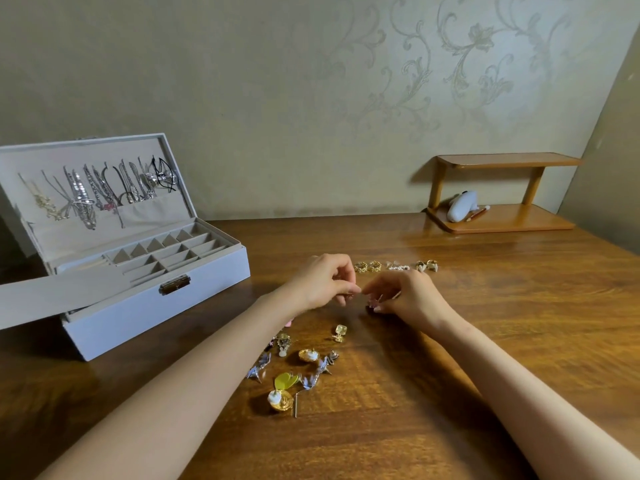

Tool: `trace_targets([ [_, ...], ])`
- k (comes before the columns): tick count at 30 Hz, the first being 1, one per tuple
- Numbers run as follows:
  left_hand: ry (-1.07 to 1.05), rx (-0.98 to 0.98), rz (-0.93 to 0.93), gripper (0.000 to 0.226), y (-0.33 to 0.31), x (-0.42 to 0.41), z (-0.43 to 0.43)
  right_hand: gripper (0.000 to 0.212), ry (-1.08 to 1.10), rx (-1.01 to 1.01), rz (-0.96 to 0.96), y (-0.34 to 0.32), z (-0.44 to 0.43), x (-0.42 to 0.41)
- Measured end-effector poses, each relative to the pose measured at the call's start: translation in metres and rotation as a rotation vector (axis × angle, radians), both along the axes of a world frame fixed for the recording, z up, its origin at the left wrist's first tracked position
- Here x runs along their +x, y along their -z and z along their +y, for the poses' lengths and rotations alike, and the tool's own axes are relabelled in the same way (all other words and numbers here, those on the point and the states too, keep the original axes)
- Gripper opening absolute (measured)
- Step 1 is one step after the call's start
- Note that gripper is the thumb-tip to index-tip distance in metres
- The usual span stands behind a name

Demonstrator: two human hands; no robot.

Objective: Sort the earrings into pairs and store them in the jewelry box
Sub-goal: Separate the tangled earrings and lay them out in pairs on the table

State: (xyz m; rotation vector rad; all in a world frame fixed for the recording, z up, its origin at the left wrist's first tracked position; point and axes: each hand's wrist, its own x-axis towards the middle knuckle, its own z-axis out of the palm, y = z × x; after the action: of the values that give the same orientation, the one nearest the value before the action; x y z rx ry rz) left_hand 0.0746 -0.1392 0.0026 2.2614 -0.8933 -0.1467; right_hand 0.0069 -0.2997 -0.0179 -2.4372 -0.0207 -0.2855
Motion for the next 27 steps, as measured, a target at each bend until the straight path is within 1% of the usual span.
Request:
trace_targets([
  [2,0.002,0.016,-0.031,0.009,-0.001,0.001,-0.004,0.038,-0.022,-0.001,-0.034,0.002,-0.001,-0.002],
  [3,-0.004,0.028,-0.051,0.011,-0.001,0.001,-0.006,0.04,-0.03,0.005,-0.049,0.003,-0.002,-0.003],
  [7,-0.016,0.074,-0.079,0.007,-0.001,0.002,-0.01,0.04,-0.023,0.062,-0.073,0.008,-0.005,-0.004],
  [12,-0.014,0.114,-0.039,0.008,0.006,0.003,-0.01,0.041,-0.011,0.129,-0.045,0.008,-0.01,-0.003],
  [14,-0.022,0.13,-0.054,0.005,0.009,0.005,-0.01,0.038,-0.001,0.098,-0.043,0.008,-0.01,-0.002],
  [17,-0.027,0.09,-0.033,0.011,0.012,0.006,-0.011,0.026,0.026,0.05,-0.054,0.01,-0.011,0.0],
  [21,0.026,0.117,-0.077,0.008,0.011,0.008,-0.011,0.014,0.058,0.011,-0.046,0.012,-0.012,0.003],
  [25,0.045,0.142,-0.089,0.02,0.015,0.01,-0.012,0.009,0.074,0.01,-0.053,0.013,-0.012,0.004],
  [27,0.068,0.106,-0.061,0.024,0.016,0.009,-0.015,0.009,0.084,0.011,-0.073,0.014,-0.013,0.005],
])
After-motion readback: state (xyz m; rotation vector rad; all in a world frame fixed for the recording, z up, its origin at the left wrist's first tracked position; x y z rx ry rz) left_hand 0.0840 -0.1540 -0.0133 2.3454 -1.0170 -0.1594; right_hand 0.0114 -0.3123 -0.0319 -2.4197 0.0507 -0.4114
